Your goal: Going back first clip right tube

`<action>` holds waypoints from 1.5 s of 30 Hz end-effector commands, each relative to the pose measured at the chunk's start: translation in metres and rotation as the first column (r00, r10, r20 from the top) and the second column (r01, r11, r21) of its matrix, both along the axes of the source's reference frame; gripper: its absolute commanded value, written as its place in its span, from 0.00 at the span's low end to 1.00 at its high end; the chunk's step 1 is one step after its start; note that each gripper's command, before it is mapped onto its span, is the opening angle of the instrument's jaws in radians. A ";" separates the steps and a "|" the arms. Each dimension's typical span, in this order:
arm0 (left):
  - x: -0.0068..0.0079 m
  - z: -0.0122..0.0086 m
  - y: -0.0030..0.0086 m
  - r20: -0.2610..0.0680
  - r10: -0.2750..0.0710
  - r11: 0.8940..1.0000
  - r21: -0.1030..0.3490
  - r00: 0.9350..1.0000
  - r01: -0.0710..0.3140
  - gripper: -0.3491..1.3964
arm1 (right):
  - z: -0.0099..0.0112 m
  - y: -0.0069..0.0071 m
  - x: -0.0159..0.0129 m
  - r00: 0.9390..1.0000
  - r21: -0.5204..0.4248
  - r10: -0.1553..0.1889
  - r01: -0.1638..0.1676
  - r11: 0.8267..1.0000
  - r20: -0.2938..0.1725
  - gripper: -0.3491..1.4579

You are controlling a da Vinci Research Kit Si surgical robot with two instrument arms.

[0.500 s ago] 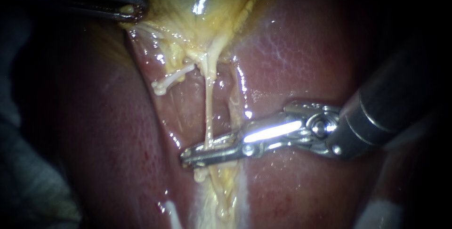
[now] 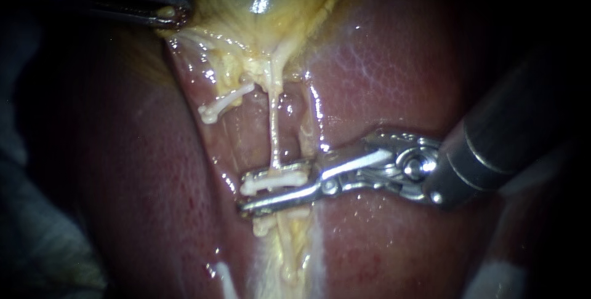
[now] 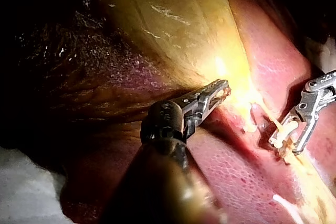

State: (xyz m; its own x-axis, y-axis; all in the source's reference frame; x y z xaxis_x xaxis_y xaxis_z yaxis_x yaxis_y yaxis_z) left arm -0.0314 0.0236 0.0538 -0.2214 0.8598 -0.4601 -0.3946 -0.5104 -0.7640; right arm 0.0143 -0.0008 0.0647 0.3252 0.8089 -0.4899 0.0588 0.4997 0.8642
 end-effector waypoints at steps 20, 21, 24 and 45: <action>0.0002 -0.0001 0.0000 0.001 0.001 1.000 0.000 1.000 -0.001 0.00 | 0.0001 0.0007 -0.0042 0.998 -0.296 0.011 0.009 0.955 0.065 0.46; 0.0002 -0.0001 0.0000 0.001 0.001 1.000 0.000 1.000 -0.001 0.00 | -0.0002 0.0006 -0.0046 0.998 -0.328 0.006 0.014 0.945 0.058 0.46; 0.0002 -0.0001 0.0000 0.001 0.001 1.000 0.000 1.000 -0.001 0.00 | -0.0014 0.0005 -0.0059 0.999 -0.457 0.014 0.011 0.890 0.052 0.47; -0.0021 0.0022 -0.0019 0.003 0.017 1.000 -0.006 1.000 -0.017 0.00 | -0.0074 0.0024 -0.0124 0.997 -0.624 0.008 0.044 0.780 0.080 0.47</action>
State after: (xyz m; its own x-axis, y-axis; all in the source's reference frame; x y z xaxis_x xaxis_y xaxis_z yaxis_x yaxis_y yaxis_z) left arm -0.0338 0.0215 0.0563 -0.2378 0.8521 -0.4662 -0.3793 -0.5233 -0.7631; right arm 0.0018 0.0016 0.0573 0.3932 0.3269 -0.8594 0.0222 0.9310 0.3643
